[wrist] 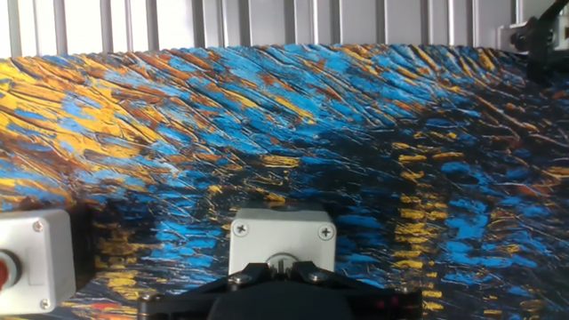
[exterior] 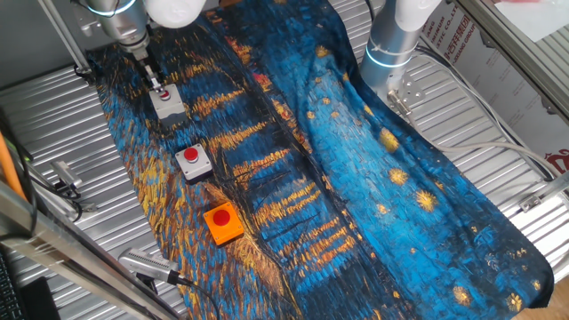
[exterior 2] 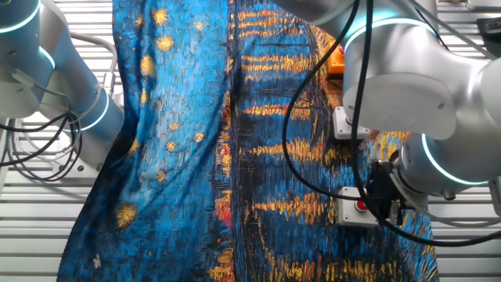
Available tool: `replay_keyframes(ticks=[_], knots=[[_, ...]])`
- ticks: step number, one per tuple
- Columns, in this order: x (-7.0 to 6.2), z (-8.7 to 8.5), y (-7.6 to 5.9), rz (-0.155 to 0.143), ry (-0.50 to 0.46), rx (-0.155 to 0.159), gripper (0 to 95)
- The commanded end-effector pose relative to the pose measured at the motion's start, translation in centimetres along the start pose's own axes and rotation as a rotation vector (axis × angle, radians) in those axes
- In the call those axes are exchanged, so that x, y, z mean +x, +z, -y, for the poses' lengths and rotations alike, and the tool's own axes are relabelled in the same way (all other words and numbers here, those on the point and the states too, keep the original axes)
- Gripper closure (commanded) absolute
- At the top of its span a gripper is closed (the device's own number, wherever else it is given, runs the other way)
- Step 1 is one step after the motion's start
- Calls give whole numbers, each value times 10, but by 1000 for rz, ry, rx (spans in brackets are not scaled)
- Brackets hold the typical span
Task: Press three buttons from left to right in sequence
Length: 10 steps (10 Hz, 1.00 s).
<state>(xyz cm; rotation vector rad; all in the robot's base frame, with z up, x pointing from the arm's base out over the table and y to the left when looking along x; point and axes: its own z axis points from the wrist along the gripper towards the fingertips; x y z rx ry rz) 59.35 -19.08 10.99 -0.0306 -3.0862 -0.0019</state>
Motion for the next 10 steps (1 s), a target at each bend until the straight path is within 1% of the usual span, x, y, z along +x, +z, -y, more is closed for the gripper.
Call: replay_keyframes(ticks=[1, 3, 5, 6, 8, 9, 10], knots=[[1, 0, 1, 1, -1, 0, 950], [5, 0, 2, 5, -1, 0, 950], [6, 0, 4, 5, 0, 0, 950], [6, 0, 7, 5, 3, -1, 950], [6, -1, 21, 15, 4, 0, 950], [6, -2, 25, 11, 0, 10, 950], [6, -2, 26, 17, -15, 58, 950]])
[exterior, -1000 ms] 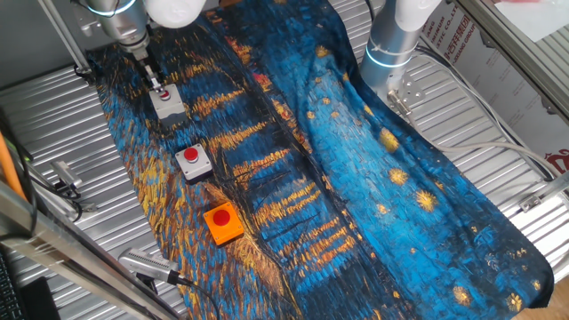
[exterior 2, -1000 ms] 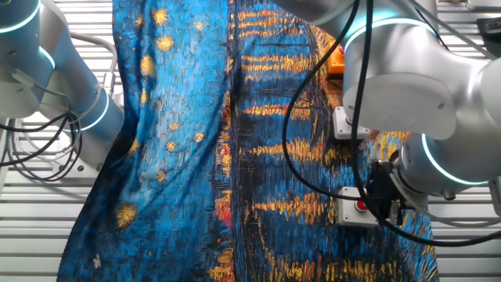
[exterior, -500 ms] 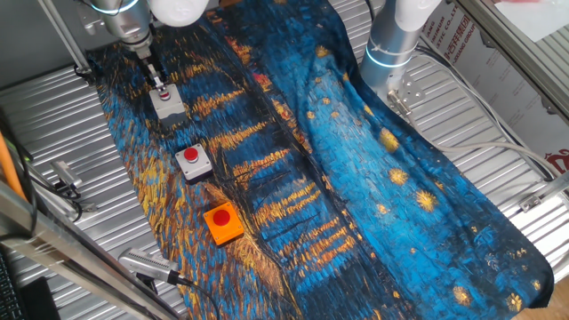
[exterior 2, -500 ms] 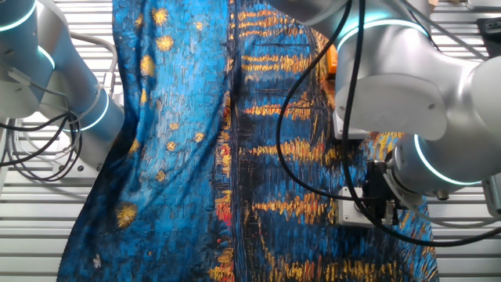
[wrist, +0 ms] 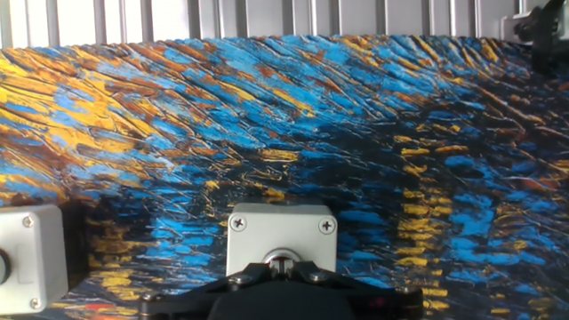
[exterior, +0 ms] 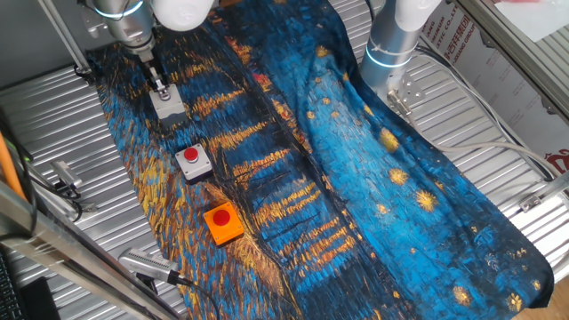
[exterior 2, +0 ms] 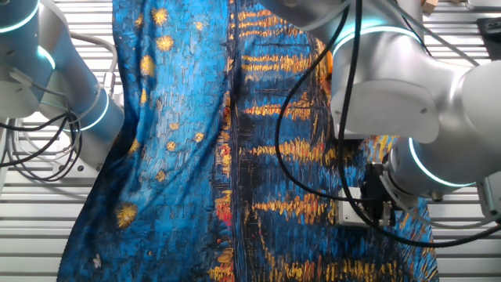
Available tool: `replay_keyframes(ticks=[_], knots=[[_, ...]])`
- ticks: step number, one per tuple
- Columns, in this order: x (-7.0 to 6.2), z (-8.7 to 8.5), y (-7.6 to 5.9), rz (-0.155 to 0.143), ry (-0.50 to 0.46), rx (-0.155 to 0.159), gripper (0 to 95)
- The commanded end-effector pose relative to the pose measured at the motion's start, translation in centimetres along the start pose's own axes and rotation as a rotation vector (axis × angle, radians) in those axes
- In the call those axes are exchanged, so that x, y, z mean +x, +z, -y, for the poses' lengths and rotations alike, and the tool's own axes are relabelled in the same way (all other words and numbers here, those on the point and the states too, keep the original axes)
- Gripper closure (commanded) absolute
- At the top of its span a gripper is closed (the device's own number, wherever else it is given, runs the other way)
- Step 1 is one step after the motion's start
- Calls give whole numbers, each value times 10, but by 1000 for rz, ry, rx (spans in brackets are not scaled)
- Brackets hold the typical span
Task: Press three buttons from left to right in sequence
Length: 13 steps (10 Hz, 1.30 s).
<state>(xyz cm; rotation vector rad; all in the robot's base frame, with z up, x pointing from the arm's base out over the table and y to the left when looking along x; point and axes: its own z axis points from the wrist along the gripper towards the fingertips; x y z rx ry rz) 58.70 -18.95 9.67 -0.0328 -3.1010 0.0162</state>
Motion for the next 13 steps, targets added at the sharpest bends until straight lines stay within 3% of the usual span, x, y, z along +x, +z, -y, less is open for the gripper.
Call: replay_keyframes(ticks=[1, 2, 3, 4, 5, 10, 13], knots=[[0, -1, 11, 26, -13, 32, 950], [0, 0, 8, 27, -22, 57, 950], [0, 1, -1, 1, -28, 63, 950], [-1, 1, -16, -19, -27, 43, 950], [0, 2, -28, -19, -9, -9, 950], [-1, -6, -28, -7, 8, -20, 950], [-3, -29, -24, 3, 44, -19, 950]])
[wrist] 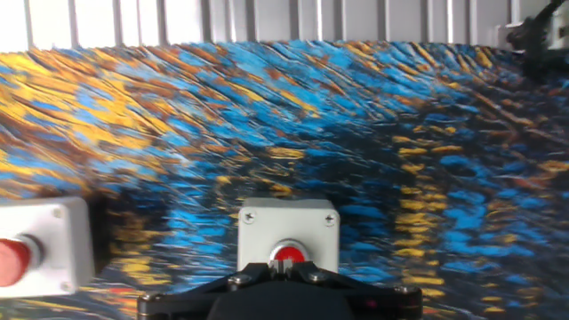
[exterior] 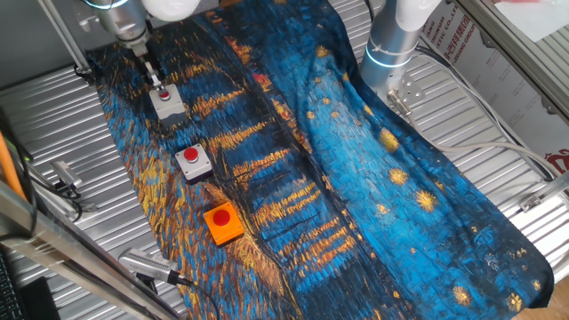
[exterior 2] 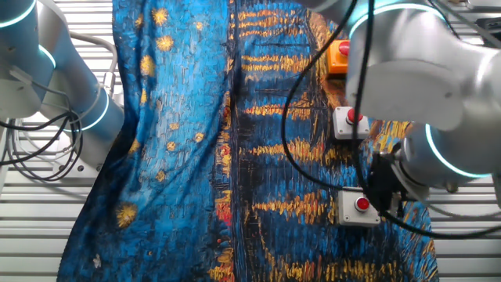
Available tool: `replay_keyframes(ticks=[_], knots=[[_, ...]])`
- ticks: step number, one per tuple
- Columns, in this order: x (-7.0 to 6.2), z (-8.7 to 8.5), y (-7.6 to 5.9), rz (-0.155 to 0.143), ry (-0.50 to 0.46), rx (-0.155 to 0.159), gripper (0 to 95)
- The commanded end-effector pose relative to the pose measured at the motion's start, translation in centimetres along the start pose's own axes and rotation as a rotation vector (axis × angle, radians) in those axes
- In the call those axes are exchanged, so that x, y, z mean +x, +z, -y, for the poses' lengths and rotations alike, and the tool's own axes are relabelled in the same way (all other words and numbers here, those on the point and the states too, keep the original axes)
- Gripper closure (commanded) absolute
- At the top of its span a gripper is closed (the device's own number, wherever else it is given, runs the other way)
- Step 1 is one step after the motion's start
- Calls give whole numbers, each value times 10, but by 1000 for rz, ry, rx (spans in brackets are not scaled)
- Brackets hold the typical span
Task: Press three buttons from left to right in sequence
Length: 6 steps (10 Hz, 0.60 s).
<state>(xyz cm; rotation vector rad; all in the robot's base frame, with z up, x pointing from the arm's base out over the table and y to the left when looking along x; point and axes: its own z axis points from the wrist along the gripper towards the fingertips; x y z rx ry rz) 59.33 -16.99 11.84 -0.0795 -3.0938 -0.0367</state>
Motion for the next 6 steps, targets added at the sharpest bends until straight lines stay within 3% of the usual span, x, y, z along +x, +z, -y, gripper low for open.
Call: replay_keyframes(ticks=[1, 6], knots=[[2, -12, -1, 10, 21, 15, 950], [2, -21, 1, 25, 29, 17, 950]])
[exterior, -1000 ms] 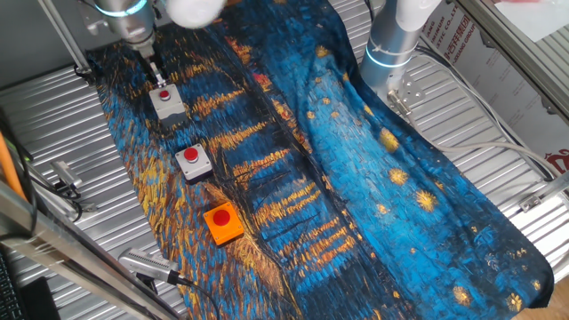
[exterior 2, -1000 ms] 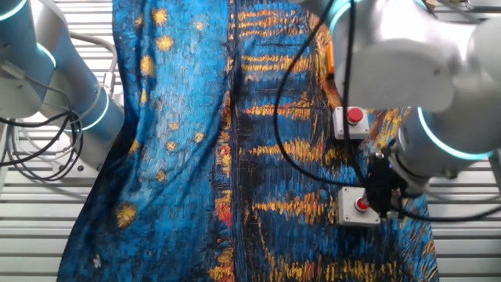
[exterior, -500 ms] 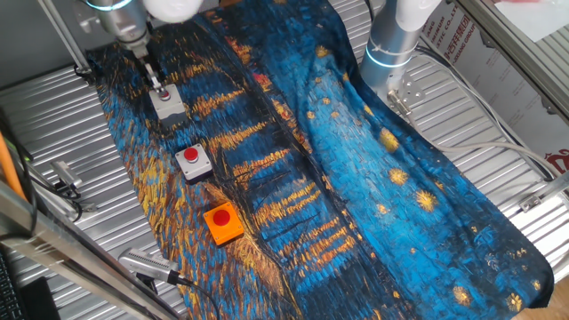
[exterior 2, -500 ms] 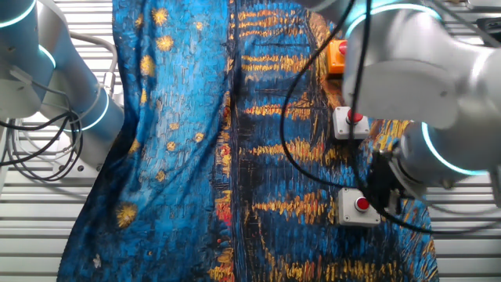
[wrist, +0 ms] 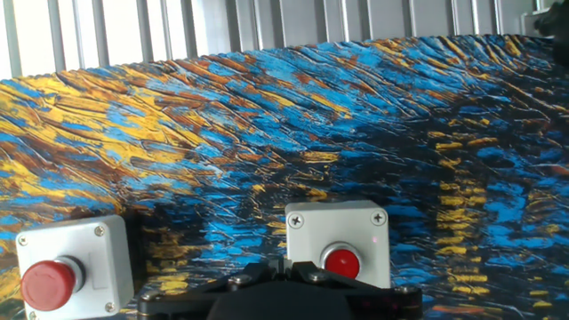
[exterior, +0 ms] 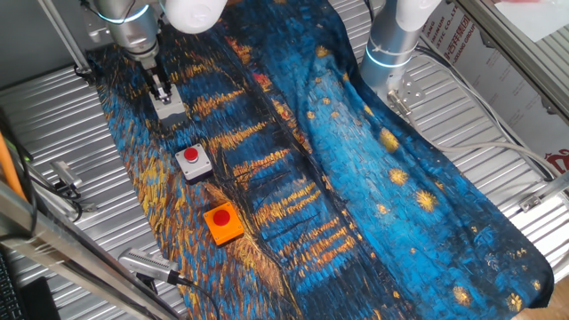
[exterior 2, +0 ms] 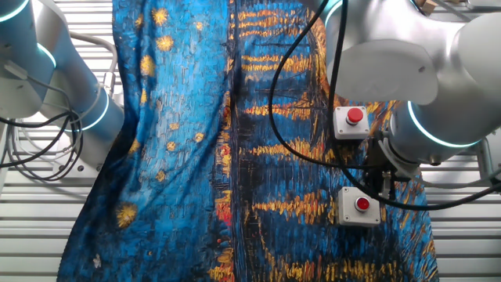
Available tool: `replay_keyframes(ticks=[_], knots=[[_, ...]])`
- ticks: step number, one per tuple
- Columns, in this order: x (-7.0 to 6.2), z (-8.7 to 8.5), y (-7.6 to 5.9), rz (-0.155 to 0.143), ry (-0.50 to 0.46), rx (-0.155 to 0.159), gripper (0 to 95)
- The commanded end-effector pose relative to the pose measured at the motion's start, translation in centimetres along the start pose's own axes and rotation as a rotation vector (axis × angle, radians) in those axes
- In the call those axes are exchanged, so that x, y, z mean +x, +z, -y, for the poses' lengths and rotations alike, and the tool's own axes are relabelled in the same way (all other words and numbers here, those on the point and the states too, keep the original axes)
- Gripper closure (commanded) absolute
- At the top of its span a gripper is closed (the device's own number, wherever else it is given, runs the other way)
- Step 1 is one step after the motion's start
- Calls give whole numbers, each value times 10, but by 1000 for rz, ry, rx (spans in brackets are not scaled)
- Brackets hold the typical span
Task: Press three buttons from left to right in sequence
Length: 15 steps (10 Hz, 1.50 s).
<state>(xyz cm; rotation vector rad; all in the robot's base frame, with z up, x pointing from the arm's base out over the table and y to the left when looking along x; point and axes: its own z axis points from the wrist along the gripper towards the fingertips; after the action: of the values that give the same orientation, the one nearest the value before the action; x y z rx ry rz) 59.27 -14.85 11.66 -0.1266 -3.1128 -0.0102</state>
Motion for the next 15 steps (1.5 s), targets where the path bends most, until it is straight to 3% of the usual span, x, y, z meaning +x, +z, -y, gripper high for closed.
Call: replay_keyframes(ticks=[1, 15], knots=[[1, 0, -1, 3, -1, 1, 950], [0, -2, -1, 3, -16, 3, 950]])
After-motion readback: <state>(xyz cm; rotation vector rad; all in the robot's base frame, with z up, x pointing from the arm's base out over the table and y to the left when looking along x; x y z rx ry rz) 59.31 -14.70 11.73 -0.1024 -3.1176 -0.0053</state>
